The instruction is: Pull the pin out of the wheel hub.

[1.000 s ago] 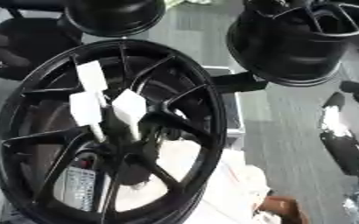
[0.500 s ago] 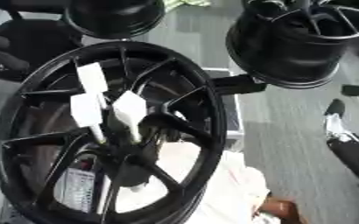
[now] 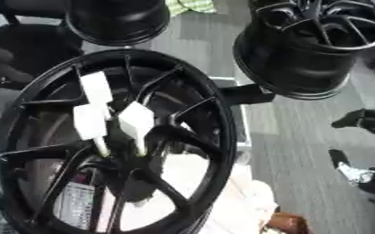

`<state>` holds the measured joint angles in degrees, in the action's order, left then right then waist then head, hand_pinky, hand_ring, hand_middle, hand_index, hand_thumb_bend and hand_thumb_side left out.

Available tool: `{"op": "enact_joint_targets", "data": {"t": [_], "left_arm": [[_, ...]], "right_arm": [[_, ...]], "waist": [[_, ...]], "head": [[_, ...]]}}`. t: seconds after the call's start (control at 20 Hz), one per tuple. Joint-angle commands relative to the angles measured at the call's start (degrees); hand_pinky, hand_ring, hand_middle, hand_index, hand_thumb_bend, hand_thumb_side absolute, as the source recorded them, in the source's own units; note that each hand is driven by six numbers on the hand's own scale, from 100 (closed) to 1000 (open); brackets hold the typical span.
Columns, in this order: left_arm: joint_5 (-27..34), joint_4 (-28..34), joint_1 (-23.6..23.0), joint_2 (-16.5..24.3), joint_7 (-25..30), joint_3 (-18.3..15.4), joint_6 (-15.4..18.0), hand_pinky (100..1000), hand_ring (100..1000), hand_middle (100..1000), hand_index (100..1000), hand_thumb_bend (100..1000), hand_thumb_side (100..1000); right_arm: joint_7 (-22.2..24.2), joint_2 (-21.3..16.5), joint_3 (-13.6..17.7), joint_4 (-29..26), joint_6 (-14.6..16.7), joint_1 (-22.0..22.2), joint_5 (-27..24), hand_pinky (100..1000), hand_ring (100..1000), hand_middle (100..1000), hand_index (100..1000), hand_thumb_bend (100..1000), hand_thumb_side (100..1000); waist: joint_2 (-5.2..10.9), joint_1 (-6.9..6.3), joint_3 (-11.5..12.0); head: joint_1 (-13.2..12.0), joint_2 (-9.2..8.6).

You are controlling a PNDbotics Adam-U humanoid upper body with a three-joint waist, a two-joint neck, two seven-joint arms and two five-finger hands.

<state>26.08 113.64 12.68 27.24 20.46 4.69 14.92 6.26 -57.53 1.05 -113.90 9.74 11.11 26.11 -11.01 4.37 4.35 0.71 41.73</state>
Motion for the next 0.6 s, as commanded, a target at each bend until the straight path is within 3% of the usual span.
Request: {"op": "enact_joint_targets", "data": {"t": [0.05, 0.6], "left_arm": [[-0.20, 0.95, 0.33, 1.74, 0.13, -0.39, -0.07, 781, 692, 746, 815, 100, 592], [-0.42, 0.95, 0.78, 2.61, 0.84, 0.20, -0.05, 783, 694, 747, 816, 100, 590]], "right_arm": [[6.02, -7.03, 1.49, -0.69, 1.15, -1.56, -1.73, 919, 865, 744, 805, 213, 465], [23.77, -18.41, 0.13, -0.69, -1.02, -10.45, -12.17, 923, 866, 756, 815, 229, 506]], "waist": [[0.50, 0.07, -0.11], [0.08, 0.73, 0.13]], "head": [[0.16, -0.77], [1.07, -1.70]]}}
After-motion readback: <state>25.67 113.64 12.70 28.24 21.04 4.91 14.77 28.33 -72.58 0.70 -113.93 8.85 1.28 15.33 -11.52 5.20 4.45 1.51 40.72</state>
